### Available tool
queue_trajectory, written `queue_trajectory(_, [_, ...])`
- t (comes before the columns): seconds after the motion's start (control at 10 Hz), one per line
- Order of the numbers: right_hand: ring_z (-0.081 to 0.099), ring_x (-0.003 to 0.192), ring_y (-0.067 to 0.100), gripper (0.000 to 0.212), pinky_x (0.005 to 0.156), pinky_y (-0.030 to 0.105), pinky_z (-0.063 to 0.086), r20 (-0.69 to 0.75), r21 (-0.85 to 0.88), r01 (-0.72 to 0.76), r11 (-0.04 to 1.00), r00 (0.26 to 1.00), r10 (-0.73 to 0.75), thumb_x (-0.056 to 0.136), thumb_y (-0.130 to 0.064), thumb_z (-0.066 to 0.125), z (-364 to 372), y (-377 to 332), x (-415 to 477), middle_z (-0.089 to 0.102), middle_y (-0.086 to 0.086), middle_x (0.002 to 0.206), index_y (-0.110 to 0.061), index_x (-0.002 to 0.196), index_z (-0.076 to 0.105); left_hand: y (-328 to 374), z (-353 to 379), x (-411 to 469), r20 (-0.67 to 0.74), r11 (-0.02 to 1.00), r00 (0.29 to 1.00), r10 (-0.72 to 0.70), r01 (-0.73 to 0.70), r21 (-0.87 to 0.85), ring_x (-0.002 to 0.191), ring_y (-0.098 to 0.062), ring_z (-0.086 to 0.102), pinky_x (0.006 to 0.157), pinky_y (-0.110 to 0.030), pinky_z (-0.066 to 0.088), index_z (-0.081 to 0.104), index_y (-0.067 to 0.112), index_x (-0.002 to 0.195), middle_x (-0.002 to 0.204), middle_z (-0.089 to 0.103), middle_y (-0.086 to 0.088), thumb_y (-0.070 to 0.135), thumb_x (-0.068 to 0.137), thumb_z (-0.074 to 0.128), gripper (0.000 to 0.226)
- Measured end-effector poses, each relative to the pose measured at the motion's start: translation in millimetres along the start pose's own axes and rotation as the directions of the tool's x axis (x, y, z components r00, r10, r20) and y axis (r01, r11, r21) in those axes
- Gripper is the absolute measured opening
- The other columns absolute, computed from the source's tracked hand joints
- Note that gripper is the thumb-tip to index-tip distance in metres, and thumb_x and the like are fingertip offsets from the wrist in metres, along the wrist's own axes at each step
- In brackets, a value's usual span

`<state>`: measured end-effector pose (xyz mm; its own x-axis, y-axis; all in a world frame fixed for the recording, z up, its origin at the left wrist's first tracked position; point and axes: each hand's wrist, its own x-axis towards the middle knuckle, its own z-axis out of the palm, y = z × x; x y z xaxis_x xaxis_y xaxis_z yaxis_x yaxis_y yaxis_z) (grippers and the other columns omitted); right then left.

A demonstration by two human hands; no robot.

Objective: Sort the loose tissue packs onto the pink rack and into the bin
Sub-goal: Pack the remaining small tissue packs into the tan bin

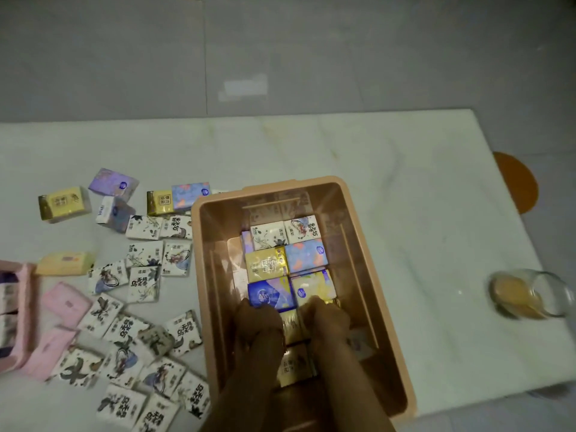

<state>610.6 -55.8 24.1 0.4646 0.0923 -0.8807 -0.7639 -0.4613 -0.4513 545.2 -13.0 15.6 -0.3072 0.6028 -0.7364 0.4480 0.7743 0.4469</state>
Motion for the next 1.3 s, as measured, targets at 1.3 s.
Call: queue_trajectory(1.3, [0.057,0.052,0.018,0.020,0.067,0.036,0.051,-0.079,-0.223,-0.009,0.975,0.997,-0.009,0.089,0.003,0.047,5.0,-8.6,-11.0,0.059,0.014,0.079,-0.008,0.071,0.049,20.3,8.8,9.6,0.113,0.974,0.989,-0.098,0.119,-0.192,0.129,-0.034,0.039,0.106,-0.034,0.028,0.040,0.001,0.137,0.141,0.041,-0.021,0.037,0.101,0.020,0.054])
